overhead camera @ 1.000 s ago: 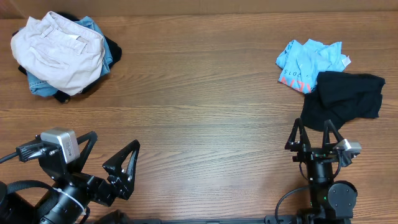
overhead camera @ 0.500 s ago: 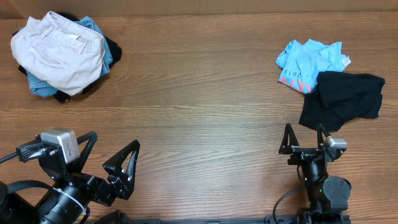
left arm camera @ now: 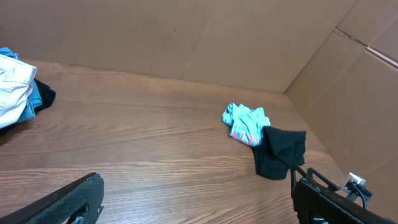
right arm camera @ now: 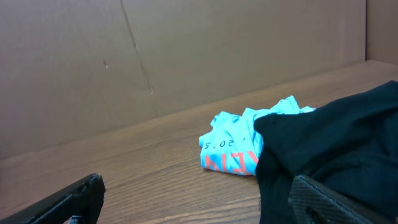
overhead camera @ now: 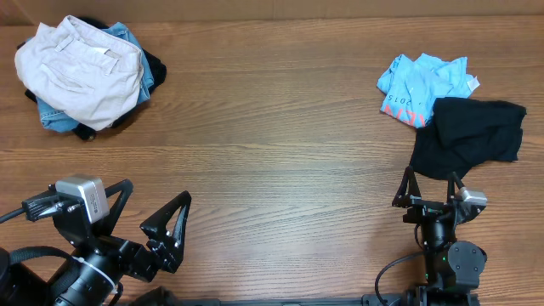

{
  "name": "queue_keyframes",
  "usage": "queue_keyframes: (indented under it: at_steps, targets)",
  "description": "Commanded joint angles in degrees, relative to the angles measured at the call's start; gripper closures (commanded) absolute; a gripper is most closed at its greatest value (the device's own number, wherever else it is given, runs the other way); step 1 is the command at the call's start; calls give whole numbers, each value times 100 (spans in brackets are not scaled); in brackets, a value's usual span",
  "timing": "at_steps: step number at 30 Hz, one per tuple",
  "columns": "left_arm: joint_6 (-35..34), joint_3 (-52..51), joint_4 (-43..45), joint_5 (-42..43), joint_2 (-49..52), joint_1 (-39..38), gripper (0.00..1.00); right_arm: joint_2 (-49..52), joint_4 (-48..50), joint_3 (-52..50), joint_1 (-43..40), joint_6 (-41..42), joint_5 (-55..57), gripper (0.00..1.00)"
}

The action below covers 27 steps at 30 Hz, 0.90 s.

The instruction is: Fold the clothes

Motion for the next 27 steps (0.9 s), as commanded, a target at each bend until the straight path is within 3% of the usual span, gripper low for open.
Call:
queue_keyframes:
  at_steps: [1,5,7,9,14,18,22,27]
  targets:
    - [87,-31,20,-31,-28,-26,0,-55,33,-61,-22,-22,-13,0]
    - [-302,-96,-68,-343,-9,-219,0,-55,33,-61,-22,-22,-13,0]
    - [-813,-470,343,-1080,-59,-793,0,-55,33,-61,-22,-22,-13,0]
    - [-1235,-1335,1460,-2017,-417,-1600,0,-55,33,-61,-22,-22,-13,0]
    - [-1707,-4260,4527,-3189,-1637,-2730,0,-55,33,-61,-22,-22,-13,0]
    - [-1725,-6448,6509,-3475,-2522,-2815,0,-55,33,-61,-22,-22,-13,0]
    - [-1679,-7954,7477,-3779,-3410,-2813,0,-55,33,-61,-22,-22,-13,0]
    - [-1222,-8802,7923,-4192,-3816,-2804,0,-55,33,-61,-22,-22,-13,0]
